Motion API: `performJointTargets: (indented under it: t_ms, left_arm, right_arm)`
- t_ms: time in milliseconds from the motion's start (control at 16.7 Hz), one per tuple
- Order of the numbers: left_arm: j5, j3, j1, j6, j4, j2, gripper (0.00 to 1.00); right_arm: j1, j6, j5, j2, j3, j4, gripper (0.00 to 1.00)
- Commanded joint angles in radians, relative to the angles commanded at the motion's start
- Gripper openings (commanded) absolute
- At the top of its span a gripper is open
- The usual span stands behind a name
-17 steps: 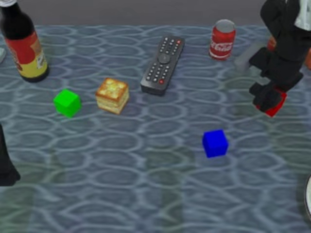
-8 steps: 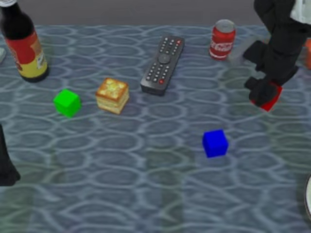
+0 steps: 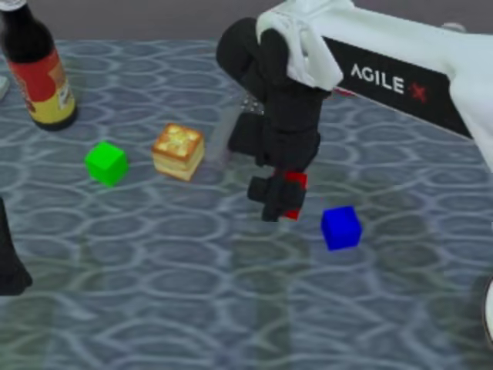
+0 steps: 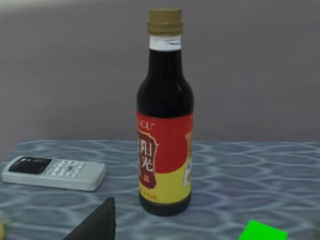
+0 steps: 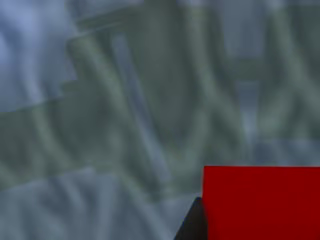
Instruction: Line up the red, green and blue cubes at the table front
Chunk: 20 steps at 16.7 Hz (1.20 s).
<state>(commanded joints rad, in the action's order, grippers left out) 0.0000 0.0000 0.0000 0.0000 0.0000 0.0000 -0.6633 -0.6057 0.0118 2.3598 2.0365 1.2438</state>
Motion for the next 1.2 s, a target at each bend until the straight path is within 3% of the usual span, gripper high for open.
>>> performJointTargets:
  t_ms: [180,360,780,1200]
  left_arm:
    - [0.000,0.000,0.000,0.000,0.000,0.000,1.00]
    - [0.000,0.000,0.000,0.000,0.000,0.000,1.00]
    - [0.000,0.000,0.000,0.000,0.000,0.000,1.00]
    - [0.000,0.000,0.000,0.000,0.000,0.000,1.00]
  right_arm:
    - [-0.183,0.007,0.000,0.023,0.060,0.037,0.00]
    - [-0.288,0.012,-0.001,0.030,0.097,0.056,0.00]
    - [-0.304,0.013,0.000,0.029,0.085,0.040,0.00]
    - [-0.305,0.015,-0.002,0.070,-0.094,-0.181,0.00]
